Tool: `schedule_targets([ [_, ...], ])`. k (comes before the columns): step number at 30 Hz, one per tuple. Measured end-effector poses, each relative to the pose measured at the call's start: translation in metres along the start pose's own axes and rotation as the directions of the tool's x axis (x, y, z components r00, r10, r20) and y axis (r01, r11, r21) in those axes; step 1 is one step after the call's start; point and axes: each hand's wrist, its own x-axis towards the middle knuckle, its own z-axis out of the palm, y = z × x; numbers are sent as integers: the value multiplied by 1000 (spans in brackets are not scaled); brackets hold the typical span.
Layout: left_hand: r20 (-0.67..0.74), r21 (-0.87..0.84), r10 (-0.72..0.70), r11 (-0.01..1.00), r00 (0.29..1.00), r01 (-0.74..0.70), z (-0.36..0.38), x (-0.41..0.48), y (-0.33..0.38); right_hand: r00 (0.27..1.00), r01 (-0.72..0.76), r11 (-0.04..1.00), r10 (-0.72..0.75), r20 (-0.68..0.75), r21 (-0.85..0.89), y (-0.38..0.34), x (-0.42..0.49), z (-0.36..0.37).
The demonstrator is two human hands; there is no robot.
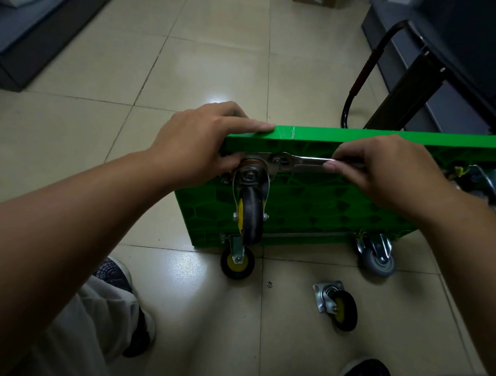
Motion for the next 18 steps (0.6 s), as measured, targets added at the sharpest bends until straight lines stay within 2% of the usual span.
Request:
schedule_targets([
  [4, -5, -1, 3, 1000, 1000, -3, 1, 0, 1, 998, -41, 998, 39, -48, -41, 2, 1, 11],
  [10, -7, -7, -8, 1000, 1000, 8, 1, 0, 1, 996, -78, 995, 76, -39, -56, -8, -5, 37],
  [15, -15, -7, -6, 1000, 1000, 6, 0, -1, 0, 990, -77, 997, 78, -115, 15, -3, -5, 49],
  [18, -26, -2, 4, 1000, 1000, -4, 0, -1, 0, 981, -140, 974, 161, -109, 177, -2, -8, 63],
])
